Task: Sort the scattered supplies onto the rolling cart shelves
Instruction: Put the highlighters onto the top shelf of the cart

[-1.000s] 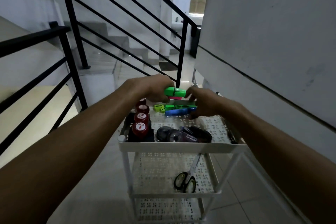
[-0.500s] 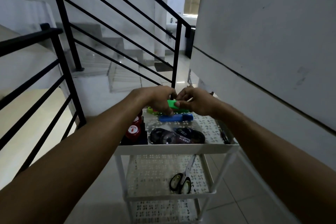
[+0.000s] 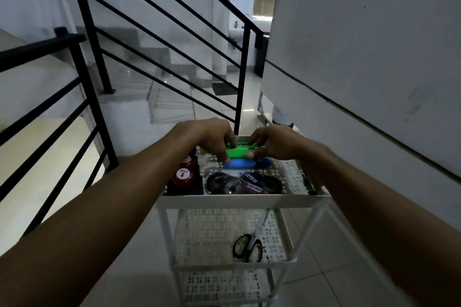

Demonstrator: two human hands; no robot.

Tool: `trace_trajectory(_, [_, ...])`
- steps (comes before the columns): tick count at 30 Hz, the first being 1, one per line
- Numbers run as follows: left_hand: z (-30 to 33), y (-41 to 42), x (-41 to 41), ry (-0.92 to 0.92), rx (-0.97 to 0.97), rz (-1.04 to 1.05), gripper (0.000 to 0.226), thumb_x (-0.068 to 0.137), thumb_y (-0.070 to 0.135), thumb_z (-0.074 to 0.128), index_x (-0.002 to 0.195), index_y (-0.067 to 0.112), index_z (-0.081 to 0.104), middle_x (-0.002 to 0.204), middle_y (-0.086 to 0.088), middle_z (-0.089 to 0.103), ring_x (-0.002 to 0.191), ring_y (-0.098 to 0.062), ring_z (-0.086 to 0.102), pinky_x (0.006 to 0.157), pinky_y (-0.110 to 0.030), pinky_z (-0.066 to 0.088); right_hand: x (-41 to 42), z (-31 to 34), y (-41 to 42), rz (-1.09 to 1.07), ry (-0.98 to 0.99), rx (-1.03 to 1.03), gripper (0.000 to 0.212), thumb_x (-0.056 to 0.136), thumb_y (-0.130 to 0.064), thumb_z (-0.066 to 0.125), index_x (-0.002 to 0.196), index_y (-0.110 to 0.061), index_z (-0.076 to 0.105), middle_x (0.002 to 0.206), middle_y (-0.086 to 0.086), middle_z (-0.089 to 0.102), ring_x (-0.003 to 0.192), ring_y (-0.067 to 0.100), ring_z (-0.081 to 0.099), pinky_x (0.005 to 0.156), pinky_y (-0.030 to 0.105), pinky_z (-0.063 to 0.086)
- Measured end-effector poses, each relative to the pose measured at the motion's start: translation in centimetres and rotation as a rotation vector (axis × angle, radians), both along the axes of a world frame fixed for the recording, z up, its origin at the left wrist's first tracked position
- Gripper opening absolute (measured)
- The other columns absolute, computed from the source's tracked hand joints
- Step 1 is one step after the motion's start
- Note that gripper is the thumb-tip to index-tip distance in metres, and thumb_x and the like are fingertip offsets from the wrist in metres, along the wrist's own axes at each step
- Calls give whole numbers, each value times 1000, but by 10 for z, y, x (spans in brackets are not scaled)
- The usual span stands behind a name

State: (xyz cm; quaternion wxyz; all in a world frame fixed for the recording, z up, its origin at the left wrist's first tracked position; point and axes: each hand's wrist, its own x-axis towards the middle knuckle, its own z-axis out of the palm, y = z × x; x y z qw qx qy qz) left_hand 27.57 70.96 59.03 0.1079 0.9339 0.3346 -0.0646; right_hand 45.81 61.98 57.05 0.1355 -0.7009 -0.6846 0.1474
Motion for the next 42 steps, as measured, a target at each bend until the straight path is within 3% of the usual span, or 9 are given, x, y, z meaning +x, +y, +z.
trace_trajectory(5, [-1,-1,1,-35,56,-20,54,70,26,84,122,28,65,118,1,65,92,-10,51,80,-26,42,0,-2,-5,10,53,-10,53,72,-29,82,122,-23,64,119,0,60,80,6,57,48,12,48])
trace_trajectory(13, [-4,1,-3,46,50,-40,44,79,25,77,121,30,66,117,4,66,92,-10,49,85,-24,39,-9,1,-8,45,-113,-22,67,67,-48,80,128,-28,59,112,-2,67,79,5,58,65,21,43])
trace_trajectory(18, [1,-4,-8,-5,25,-39,43,72,22,82,111,34,71,83,18,59,70,0,50,66,-18,38,-13,-1,-11,48,-54,-22,49,65,-47,83,109,-29,69,108,-4,68,86,11,63,72,31,57])
trace_trajectory(22, [1,-10,-9,-9,2,-24,35,75,25,80,108,31,72,94,12,59,83,-7,53,77,-27,40,-14,-7,-11,37,-1,-8,47,67,-45,82,109,-27,68,110,-2,66,83,10,63,68,28,57])
trace_trajectory(28, [1,-15,-11,-36,-12,12,35,77,28,79,110,30,71,94,11,58,79,-4,49,76,-27,38,-9,-9,-15,40,-93,90,48,75,-51,76,115,-26,65,110,-2,65,97,14,59,76,28,46])
trace_trajectory(33, [6,-18,-20,-82,-14,30,27,82,27,74,108,32,72,84,17,58,77,0,50,76,-25,38,-4,-7,-19,28,-111,80,40,79,-50,73,112,-29,65,107,-6,64,85,7,57,66,19,42])
trace_trajectory(35, [8,-18,-27,-121,32,54,27,83,29,72,109,32,70,99,9,62,88,-5,55,80,-28,41,-4,-8,-20,28,-114,113,43,81,-47,72,119,-29,62,112,-4,65,89,9,58,72,24,46])
trace_trajectory(38, [7,-16,-41,-185,197,106,44,83,41,68,125,31,60,132,0,56,120,-18,50,97,-40,43,-7,-12,-24,45,-137,173,53,84,-48,68,132,-30,53,126,2,59,109,19,57,89,38,50])
trace_trajectory(42, [1,-24,-61,-200,407,148,75,79,71,54,143,34,40,153,0,35,140,-22,31,111,-49,25,-9,-15,-30,50,-269,236,67,86,-64,54,145,-41,33,152,3,37,138,28,33,108,53,32])
